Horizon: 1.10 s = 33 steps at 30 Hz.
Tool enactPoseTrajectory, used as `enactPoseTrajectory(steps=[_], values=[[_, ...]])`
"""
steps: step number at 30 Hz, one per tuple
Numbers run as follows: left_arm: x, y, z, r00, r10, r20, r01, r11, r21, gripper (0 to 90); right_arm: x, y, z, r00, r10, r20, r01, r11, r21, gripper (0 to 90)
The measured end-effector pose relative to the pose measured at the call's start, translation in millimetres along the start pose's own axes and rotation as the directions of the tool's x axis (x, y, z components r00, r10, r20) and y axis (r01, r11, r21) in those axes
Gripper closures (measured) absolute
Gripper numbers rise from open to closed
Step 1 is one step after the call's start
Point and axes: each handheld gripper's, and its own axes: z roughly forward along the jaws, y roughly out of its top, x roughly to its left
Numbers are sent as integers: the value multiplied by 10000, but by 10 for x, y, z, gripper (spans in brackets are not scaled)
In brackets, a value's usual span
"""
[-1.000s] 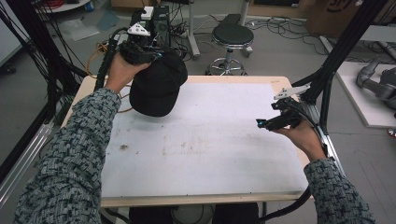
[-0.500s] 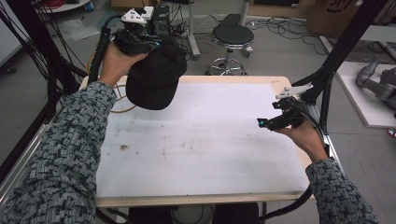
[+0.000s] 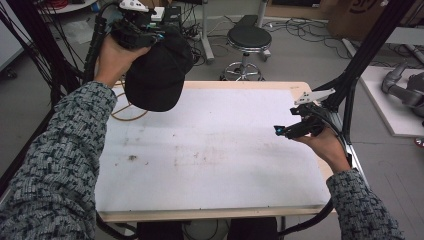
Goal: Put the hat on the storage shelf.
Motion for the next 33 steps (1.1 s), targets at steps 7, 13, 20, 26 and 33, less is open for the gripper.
enactPoseTrajectory(steps=[7, 13, 20, 26, 33], values=[[46, 119, -127, 9990, -113, -432, 112, 9999, -25, 754, -9, 12, -1, 10000, -26, -33, 26, 10000, -43, 62], [133, 183, -246, 9977, -124, -674, 121, 9999, -57, 754, -8, 26, 15, 10000, -32, -36, 32, 10000, -46, 62], [261, 151, -372, 9939, -320, -1052, 318, 9995, -32, 754, -10, 46, 57, 10000, -32, -75, 32, 10000, -1, 62], [404, 96, -473, 9881, -463, -1465, 481, 9988, 88, 754, -5, 64, 93, 9999, -137, -98, 138, 9999, 52, 61], [559, -34, -504, 9805, -684, -1842, 728, 9972, 169, 754, -17, 63, 114, 9999, -111, -100, 111, 9999, 96, 62]])
